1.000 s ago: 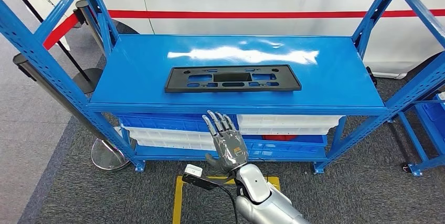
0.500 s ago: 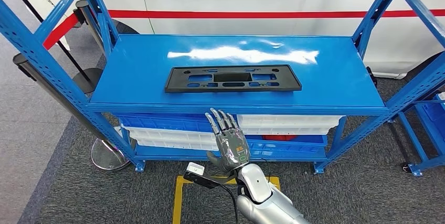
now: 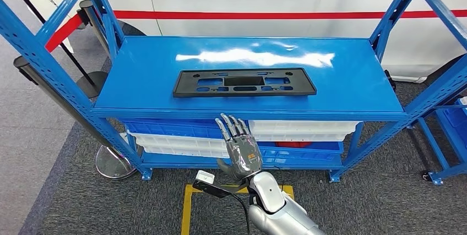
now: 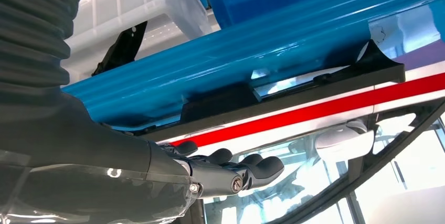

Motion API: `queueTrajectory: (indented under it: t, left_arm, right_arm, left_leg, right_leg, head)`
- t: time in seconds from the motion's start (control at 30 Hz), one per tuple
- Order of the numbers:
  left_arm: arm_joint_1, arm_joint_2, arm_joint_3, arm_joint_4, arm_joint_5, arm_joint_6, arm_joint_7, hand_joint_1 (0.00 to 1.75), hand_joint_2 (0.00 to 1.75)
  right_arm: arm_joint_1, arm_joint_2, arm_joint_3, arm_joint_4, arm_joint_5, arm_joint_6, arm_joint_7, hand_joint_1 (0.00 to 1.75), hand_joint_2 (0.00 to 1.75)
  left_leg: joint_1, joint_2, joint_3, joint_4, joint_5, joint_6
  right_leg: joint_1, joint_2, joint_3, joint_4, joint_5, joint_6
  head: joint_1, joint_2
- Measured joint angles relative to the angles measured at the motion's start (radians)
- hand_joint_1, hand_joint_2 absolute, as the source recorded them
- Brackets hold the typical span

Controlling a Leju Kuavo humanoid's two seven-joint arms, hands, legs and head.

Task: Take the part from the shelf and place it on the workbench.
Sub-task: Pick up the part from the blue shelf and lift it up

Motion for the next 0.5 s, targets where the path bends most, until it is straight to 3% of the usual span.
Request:
queueTrajectory:
  t: [0.2,0.33,0.4,0.5]
  left_arm:
    - [0.000,0.000,0.000,0.000,0.000,0.000,0.000,0.00,1.75]
    - [0.000,0.000,0.000,0.000,-0.002,-0.003,0.000,0.00,0.00]
    - [-0.001,0.002,-0.003,0.001,-0.027,-0.037,-0.006,0.00,0.00]
    - [-0.009,0.015,-0.023,0.001,-0.084,-0.120,-0.019,0.00,0.00]
  right_arm:
    - [0.000,0.000,0.000,0.000,0.000,0.000,0.000,0.00,1.75]
    - [-0.001,0.000,0.000,0.000,0.006,0.004,0.006,0.00,1.75]
    - [-0.037,0.000,0.000,0.018,0.067,0.047,0.068,0.00,1.75]
    - [-0.233,0.005,-0.013,0.152,0.183,0.127,0.176,0.00,1.75]
  left_leg:
    - [0.000,0.000,0.000,0.000,0.000,0.000]
    - [0.000,0.000,0.000,0.000,0.000,0.000]
    - [0.000,0.001,-0.002,0.000,0.000,0.000]
    - [-0.001,0.002,-0.006,0.000,0.005,0.002]
  right_leg:
    - [0.000,0.000,0.000,0.000,0.000,0.000]
    - [0.000,0.000,0.000,0.000,0.000,0.000]
    - [0.000,0.001,-0.001,0.001,0.001,0.000]
    - [0.000,0.004,-0.008,0.002,0.006,0.002]
  head:
    - [0.000,0.000]
    - [0.000,0.000]
    - [0.000,0.000]
    - [0.000,0.000]
